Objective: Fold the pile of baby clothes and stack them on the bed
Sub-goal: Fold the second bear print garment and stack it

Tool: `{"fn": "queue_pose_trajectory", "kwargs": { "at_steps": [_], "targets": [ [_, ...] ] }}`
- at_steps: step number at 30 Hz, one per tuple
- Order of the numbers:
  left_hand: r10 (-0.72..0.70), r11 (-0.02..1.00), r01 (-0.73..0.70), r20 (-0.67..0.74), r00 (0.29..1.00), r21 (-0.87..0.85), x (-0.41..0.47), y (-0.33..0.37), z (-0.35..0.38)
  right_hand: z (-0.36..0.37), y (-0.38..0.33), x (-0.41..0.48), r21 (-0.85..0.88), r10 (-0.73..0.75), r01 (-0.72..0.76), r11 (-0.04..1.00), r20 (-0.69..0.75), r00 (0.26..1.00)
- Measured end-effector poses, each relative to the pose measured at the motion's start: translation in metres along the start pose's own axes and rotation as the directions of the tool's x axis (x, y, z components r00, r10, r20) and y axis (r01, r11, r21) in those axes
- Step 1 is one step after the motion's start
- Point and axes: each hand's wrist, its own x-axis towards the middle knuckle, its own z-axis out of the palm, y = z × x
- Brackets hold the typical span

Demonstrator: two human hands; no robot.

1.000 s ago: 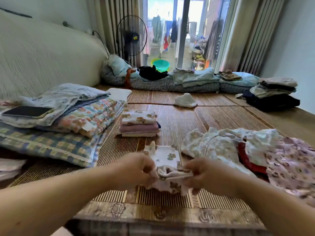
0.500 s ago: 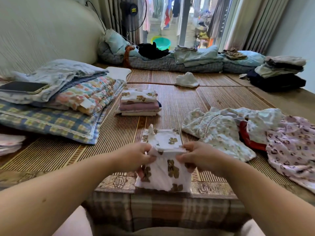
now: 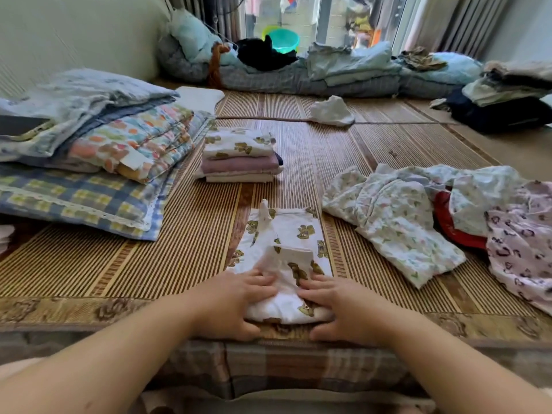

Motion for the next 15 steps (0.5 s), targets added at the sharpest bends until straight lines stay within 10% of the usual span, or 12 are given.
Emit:
{"fn": "queue_pose_trajectory", "kwargs": {
  "at_steps": [7,15],
  "targets": [
    [-0.016,0.998,0.002,-0.245,0.969,-0.055,-0.006,-0.012,0.008,0.006,0.016,-0.008,0.207,0.052,-0.013,0.978,-0.187,0.981],
    [-0.154,0.780,0.001,-0.190,0.970,-0.625,-0.013,-0.010,-0.023,-0.031,0.011,-0.001,0.686,0.148,-0.076,0.723,-0.047,0.988]
  ]
}}
